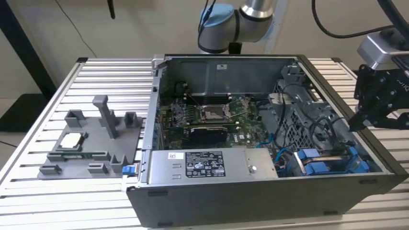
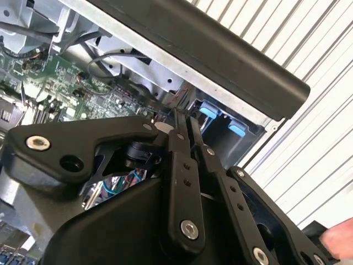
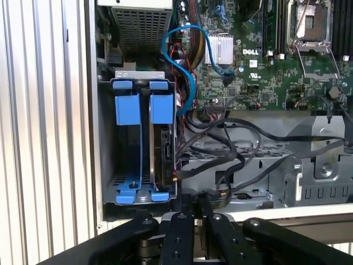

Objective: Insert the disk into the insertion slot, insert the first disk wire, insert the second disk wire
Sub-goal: 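Insert the second disk wire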

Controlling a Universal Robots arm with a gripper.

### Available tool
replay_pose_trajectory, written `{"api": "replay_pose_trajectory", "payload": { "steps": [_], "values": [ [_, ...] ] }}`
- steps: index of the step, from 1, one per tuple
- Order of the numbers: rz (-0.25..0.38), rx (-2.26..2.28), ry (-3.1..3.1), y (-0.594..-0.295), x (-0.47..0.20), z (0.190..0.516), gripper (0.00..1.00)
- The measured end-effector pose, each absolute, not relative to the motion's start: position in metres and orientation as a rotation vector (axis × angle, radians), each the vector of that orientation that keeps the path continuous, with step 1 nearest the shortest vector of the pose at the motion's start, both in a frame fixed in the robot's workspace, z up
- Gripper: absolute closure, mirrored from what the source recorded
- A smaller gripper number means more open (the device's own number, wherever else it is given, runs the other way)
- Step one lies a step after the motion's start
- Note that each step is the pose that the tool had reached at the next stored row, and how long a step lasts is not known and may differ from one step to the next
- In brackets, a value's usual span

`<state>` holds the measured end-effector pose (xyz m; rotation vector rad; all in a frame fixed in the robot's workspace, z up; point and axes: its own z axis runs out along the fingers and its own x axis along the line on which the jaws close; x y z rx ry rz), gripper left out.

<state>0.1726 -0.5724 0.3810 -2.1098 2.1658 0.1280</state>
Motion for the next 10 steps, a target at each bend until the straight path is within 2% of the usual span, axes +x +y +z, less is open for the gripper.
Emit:
{"api": "replay_pose_trajectory", "payload": {
  "steps": [10],
  "values": [
    [0.127, -2.099, 2.175, -0.572, 0.15, 0.385, 0.84]
  ]
}}
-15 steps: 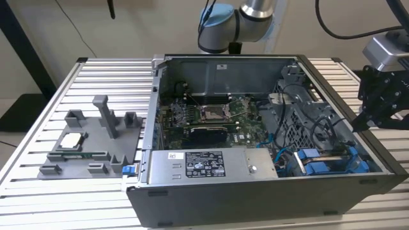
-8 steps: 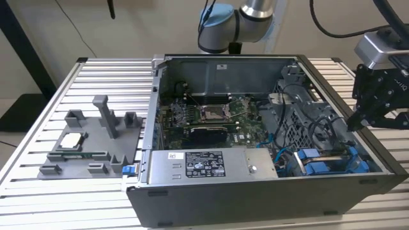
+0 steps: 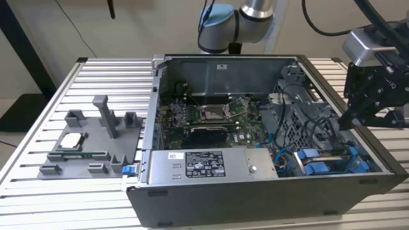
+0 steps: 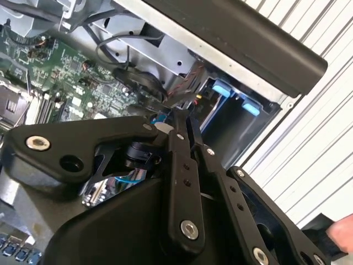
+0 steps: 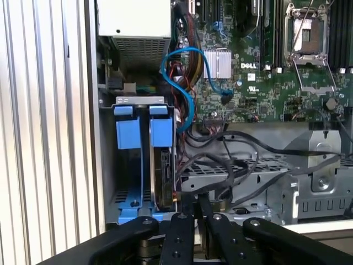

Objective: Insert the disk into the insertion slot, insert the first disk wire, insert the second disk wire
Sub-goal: 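Insert the second disk wire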

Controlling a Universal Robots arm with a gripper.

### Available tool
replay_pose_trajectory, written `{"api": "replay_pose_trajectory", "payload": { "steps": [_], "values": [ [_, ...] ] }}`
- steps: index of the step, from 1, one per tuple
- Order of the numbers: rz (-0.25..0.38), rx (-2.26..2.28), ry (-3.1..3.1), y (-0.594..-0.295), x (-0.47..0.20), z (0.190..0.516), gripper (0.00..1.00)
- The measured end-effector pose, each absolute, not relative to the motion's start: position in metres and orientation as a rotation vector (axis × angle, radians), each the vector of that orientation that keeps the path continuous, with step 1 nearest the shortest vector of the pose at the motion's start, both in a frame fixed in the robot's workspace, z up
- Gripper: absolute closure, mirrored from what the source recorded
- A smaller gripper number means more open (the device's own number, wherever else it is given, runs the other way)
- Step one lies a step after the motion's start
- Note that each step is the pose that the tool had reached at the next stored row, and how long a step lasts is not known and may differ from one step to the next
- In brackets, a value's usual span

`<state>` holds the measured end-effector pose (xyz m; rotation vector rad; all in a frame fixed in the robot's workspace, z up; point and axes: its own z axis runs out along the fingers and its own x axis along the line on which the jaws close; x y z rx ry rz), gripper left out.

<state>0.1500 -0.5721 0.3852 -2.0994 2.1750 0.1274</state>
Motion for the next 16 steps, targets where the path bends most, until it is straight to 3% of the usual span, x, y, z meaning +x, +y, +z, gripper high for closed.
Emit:
{"api": "replay_pose_trajectory", "payload": {
  "steps": [16],
  "values": [
    [0.127, -2.089, 2.184, -0.573, 0.119, 0.386, 0.84]
  ]
}}
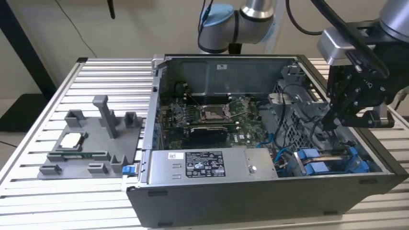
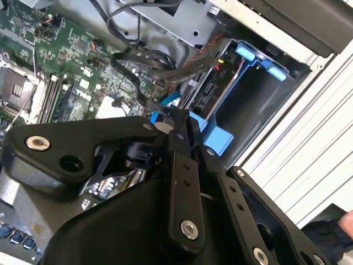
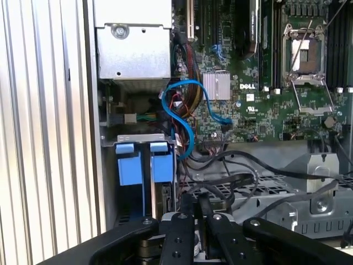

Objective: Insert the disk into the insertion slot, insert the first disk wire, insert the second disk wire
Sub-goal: 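Insert the second disk wire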

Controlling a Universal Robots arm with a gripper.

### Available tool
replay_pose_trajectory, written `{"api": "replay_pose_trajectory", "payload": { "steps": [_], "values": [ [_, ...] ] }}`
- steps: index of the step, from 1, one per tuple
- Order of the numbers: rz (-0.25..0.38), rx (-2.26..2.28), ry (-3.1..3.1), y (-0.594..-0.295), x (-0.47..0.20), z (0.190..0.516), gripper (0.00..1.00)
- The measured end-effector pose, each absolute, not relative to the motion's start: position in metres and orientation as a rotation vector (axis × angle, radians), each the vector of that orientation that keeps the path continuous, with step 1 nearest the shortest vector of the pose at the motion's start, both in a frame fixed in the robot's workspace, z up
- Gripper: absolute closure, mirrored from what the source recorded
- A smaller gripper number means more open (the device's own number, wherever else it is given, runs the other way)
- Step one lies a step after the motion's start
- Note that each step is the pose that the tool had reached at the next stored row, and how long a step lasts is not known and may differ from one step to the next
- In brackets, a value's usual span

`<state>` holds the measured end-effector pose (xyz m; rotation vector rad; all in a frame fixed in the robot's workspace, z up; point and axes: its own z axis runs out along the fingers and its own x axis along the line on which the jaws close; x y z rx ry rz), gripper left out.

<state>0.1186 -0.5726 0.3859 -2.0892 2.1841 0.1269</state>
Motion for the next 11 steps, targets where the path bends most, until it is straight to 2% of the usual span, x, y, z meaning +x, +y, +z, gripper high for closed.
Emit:
{"api": "replay_pose_trajectory", "payload": {
  "steps": [11],
  "values": [
    [0.135, -2.085, 2.18, -0.589, 0.118, 0.379, 0.84]
  ]
}}
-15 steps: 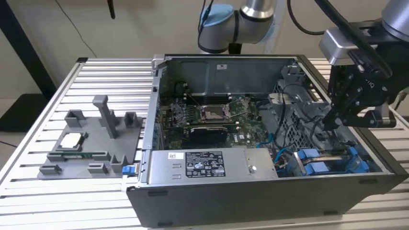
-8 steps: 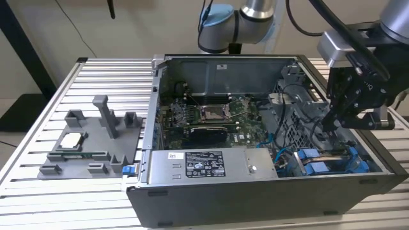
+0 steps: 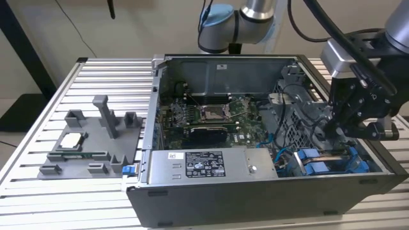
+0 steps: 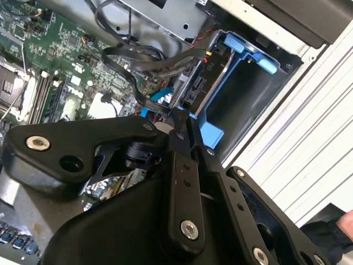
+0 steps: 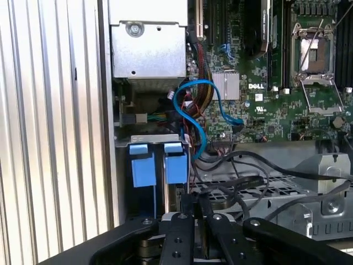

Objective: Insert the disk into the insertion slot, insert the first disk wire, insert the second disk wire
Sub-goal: 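Insert the second disk wire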

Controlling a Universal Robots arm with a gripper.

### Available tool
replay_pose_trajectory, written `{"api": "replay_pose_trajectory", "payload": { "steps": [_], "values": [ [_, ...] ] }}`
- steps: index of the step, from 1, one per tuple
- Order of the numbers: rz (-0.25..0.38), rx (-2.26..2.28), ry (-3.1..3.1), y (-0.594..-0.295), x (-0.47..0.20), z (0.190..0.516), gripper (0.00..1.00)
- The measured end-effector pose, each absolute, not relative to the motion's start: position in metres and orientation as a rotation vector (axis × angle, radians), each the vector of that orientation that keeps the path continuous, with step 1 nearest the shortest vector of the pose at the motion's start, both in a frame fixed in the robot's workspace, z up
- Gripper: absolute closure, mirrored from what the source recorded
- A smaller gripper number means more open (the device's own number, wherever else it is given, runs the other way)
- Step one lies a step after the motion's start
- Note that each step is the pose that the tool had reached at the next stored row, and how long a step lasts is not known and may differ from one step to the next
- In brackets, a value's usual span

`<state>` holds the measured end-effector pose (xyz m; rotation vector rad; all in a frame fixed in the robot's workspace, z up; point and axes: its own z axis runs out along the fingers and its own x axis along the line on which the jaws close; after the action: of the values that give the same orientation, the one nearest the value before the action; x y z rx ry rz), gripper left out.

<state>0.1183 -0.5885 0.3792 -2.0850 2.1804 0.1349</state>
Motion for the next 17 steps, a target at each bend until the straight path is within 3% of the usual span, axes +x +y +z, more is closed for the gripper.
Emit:
{"api": "replay_pose_trajectory", "payload": {
  "steps": [17],
  "values": [
    [0.151, -2.075, 2.17, -0.5975, 0.1188, 0.3721, 0.84]
  ]
}}
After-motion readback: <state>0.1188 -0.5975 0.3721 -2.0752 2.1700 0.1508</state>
